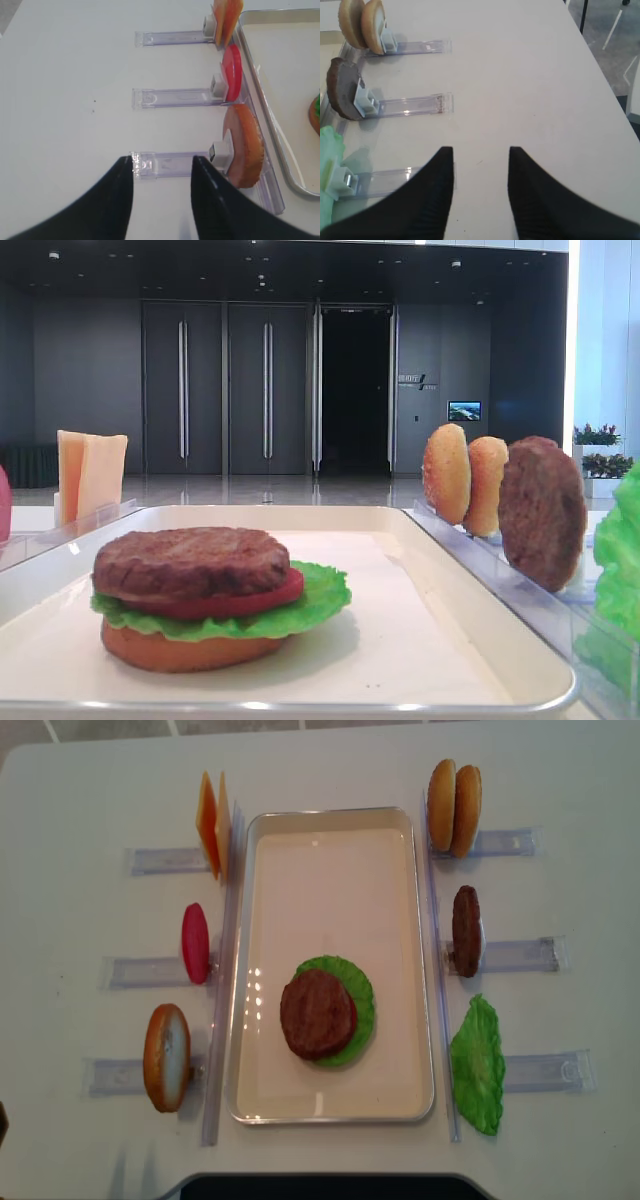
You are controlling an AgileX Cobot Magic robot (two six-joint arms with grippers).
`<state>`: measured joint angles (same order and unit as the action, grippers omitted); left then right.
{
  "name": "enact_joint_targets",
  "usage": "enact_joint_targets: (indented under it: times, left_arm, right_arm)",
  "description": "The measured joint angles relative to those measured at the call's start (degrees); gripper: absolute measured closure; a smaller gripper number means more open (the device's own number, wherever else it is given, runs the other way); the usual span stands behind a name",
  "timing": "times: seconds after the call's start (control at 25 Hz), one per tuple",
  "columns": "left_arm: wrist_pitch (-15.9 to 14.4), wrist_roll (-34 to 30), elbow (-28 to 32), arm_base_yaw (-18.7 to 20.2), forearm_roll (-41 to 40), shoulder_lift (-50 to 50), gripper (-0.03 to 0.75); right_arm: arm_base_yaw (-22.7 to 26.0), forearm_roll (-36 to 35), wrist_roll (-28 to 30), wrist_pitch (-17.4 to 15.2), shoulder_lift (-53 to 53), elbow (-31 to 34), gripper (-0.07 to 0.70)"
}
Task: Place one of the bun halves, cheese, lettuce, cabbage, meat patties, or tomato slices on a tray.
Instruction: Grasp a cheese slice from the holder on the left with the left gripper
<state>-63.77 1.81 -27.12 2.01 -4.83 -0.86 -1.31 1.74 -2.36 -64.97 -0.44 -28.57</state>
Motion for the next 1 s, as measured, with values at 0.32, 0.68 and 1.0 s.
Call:
enact_joint_targets:
  times: [0.32, 0.68, 1.0]
  left_arm:
    - [0.0, 0.0, 0.0, 0.0, 0.0, 0.0, 0.43]
    - [0.0, 0.0, 0.0, 0.0, -0.1, 0.0, 0.433]
    - [0.0, 0.0, 0.0, 0.0, -0.8, 0.0, 0.433]
  right_arm:
    - [0.0, 0.0, 0.0, 0.0, 0.0, 0.0, 0.346]
    - [0.0, 0.0, 0.0, 0.0, 0.0, 0.0, 0.346]
    - [0.0, 0.0, 0.0, 0.0, 0.0, 0.0, 0.346]
